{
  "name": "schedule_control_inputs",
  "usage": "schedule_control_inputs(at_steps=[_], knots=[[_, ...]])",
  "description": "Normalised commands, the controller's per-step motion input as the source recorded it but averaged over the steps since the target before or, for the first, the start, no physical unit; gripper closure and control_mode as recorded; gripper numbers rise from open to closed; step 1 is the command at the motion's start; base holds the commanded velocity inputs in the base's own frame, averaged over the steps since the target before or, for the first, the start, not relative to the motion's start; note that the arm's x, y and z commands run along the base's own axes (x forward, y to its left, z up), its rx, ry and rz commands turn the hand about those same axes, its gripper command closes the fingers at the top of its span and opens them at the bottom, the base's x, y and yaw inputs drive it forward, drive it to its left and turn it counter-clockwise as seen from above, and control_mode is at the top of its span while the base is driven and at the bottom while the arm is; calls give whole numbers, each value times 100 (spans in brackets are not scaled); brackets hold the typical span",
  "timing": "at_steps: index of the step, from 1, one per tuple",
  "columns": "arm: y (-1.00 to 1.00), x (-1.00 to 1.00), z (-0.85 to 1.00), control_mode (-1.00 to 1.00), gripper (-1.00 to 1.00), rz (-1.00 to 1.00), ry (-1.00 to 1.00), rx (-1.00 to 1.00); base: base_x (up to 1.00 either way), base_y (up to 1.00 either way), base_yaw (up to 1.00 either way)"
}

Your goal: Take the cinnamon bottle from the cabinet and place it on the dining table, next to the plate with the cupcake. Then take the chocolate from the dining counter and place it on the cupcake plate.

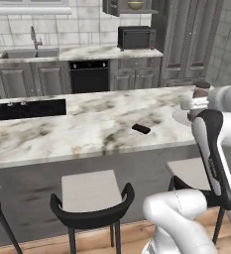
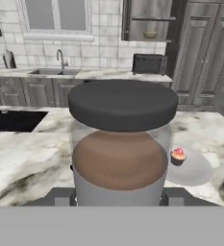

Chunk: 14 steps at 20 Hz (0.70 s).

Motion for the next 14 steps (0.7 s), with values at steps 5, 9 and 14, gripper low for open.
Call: schedule_control_inputs(at_steps=[5, 9, 14], knots=[[-33, 99, -52, -100, 100, 26, 5, 0, 0, 0, 0], [-8, 94, -47, -100, 100, 13, 10, 0, 0, 0, 0], [0, 68, -59, -100, 100, 6, 7, 0, 0, 0, 0]])
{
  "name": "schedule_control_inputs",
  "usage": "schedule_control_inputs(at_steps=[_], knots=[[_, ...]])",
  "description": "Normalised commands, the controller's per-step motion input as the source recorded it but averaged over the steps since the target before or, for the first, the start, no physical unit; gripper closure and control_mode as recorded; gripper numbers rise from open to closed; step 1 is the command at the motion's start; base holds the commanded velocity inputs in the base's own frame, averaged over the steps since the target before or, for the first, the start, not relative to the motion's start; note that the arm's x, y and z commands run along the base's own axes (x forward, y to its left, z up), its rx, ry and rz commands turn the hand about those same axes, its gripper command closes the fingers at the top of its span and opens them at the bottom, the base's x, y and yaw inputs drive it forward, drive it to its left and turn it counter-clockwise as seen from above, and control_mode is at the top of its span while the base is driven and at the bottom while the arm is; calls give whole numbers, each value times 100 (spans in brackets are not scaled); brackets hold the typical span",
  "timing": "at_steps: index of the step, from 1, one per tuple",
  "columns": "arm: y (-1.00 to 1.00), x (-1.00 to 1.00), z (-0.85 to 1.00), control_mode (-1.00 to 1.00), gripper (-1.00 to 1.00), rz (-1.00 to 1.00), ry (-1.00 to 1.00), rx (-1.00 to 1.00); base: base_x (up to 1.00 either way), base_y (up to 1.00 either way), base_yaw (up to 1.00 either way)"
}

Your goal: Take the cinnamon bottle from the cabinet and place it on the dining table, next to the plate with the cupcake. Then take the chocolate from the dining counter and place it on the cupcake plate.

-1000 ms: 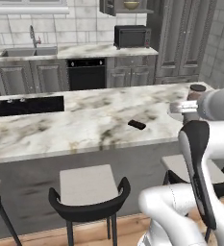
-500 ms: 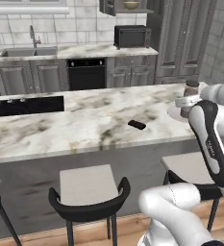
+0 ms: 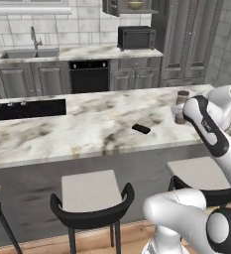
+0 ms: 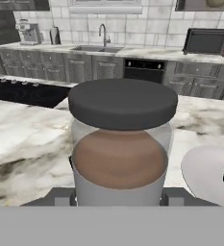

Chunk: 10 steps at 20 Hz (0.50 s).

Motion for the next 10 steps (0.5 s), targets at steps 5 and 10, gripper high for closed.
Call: schedule_control_inputs(at_steps=[5, 10], knots=[[-3, 37, -67, -100, 100, 5, 2, 0, 0, 0, 0], [-4, 8, -51, -100, 100, 0, -3, -10, 0, 0, 0]])
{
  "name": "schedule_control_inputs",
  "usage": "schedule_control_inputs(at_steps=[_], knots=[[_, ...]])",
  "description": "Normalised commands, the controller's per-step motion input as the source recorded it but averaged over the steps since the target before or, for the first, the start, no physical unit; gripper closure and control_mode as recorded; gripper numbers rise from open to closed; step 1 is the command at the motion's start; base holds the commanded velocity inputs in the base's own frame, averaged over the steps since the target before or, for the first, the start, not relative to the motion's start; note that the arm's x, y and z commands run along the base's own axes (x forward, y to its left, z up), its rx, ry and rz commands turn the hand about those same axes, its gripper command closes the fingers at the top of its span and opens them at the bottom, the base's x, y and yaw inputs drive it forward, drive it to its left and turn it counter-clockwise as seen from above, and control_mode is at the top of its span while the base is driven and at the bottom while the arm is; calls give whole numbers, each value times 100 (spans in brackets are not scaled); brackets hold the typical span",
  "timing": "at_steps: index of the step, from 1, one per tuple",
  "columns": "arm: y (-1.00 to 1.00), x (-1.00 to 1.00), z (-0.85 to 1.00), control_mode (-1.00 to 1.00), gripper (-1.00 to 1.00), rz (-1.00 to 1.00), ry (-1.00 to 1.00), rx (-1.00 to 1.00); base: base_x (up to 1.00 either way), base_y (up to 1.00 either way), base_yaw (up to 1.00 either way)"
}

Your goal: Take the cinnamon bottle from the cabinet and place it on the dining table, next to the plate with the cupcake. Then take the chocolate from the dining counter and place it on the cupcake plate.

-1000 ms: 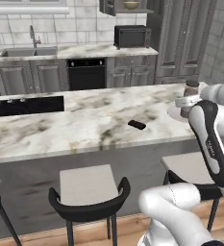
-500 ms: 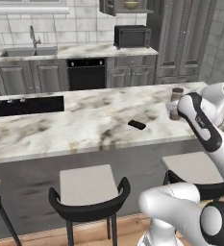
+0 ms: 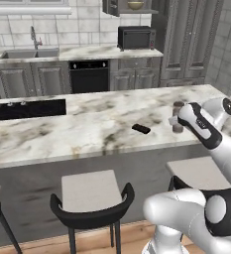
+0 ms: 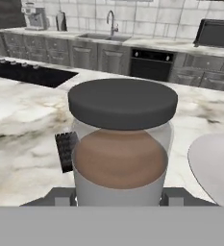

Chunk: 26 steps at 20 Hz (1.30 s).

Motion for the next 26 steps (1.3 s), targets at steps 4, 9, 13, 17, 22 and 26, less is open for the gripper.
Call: schedule_control_inputs(at_steps=[4, 9, 13, 17, 22, 26], knots=[[-6, 18, -24, -100, 100, 0, -3, -7, 0, 0, 0], [-9, 59, -8, -100, 100, 0, 0, 0, 0, 0, 0], [-16, 36, -30, -100, 100, 0, 0, 0, 0, 0, 0], [-6, 23, -44, -100, 100, 0, 0, 0, 0, 0, 0], [-8, 4, -15, -100, 100, 0, -2, 0, 0, 0, 0], [-8, 30, 0, -100, 100, 0, -1, 0, 0, 0, 0]])
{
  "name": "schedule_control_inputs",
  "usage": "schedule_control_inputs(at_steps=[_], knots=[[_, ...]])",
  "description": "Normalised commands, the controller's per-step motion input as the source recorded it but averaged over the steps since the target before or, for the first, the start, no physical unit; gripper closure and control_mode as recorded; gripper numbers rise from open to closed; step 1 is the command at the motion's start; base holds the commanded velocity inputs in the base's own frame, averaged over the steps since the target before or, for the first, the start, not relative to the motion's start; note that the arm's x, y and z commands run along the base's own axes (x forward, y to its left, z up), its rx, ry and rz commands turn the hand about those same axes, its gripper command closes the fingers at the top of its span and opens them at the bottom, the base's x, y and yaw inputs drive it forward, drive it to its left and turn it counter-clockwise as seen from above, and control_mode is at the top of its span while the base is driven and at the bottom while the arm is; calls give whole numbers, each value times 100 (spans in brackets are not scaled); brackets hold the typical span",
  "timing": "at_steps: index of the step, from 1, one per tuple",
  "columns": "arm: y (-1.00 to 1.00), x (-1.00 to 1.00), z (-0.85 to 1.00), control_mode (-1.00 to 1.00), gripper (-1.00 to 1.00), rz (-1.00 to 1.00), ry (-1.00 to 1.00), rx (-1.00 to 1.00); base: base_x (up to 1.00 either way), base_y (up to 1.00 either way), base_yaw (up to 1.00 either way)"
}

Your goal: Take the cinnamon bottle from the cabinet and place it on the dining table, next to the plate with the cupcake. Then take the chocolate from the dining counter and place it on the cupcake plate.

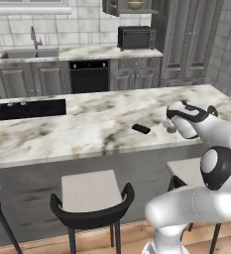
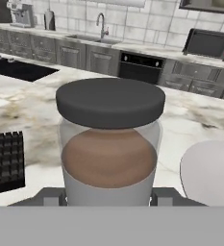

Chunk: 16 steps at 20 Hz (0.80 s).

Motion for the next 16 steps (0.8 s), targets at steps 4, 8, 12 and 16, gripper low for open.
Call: schedule_control_inputs(at_steps=[4, 8, 12, 16], knots=[[0, 19, -10, -100, 100, 0, 0, 0, 0, 0, 0], [0, -6, -25, -100, -100, 0, -3, 0, 0, 0, 0], [0, -3, 0, -100, -100, 0, -3, 0, 0, 0, 0], [1, 0, 24, -100, -100, 0, 0, 0, 0, 0, 0]])
